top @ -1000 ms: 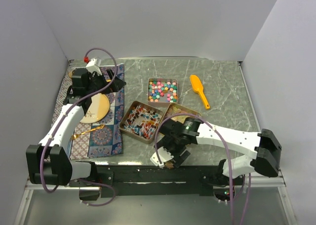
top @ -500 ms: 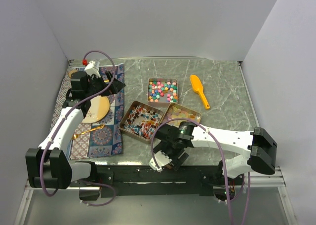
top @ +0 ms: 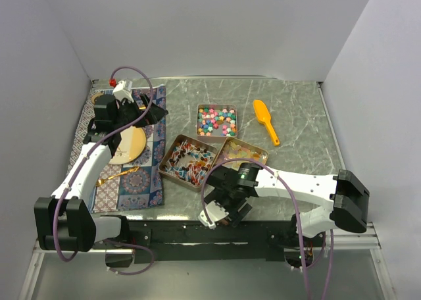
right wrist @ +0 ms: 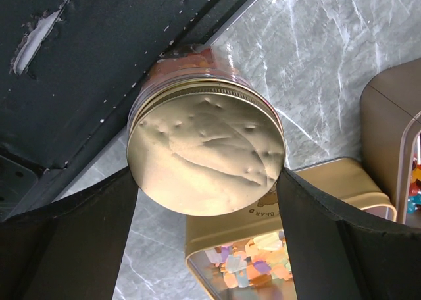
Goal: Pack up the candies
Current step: Close the bottle lid on the packing bottle.
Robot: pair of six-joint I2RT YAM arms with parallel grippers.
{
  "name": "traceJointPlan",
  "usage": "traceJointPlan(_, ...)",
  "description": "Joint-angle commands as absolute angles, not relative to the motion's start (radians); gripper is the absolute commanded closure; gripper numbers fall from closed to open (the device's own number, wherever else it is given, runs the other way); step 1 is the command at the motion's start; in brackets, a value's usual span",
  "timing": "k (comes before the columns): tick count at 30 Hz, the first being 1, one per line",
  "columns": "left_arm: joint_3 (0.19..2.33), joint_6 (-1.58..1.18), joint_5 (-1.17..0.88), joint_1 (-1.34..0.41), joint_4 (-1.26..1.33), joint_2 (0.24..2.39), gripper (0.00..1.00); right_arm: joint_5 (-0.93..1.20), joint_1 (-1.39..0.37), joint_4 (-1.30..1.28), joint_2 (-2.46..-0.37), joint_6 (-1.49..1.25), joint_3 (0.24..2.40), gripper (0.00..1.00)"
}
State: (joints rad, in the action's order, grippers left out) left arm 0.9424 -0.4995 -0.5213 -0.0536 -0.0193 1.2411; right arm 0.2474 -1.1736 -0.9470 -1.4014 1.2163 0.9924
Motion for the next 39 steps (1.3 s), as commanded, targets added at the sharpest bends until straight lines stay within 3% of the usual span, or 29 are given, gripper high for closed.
traceJointPlan(1, 0.943, -0.506, -0.545, -0.049, 0.028, 1.230, 0.01, 0.248, -1.180, -1.003, -1.413, 1.216, 0.983, 0.30)
traceJointPlan(12, 0.930, -0.528, -0.549, -0.049, 0.048, 1.232, 0.01, 0.252, -1.180, -1.051, -1.390, 1.189, 0.992, 0.30)
traceJointPlan(32, 0.920, -0.552, -0.560, -0.049, 0.080, 1.256, 0.01, 0.103, -1.190, -0.781, -1.390, 0.970, 0.824, 0.28)
traceJointPlan(39, 0.928, -0.558, -0.574, -0.049, 0.097, 1.276, 0.01, 0.080, -1.120, -0.764, -1.399, 0.937, 0.807, 0.26)
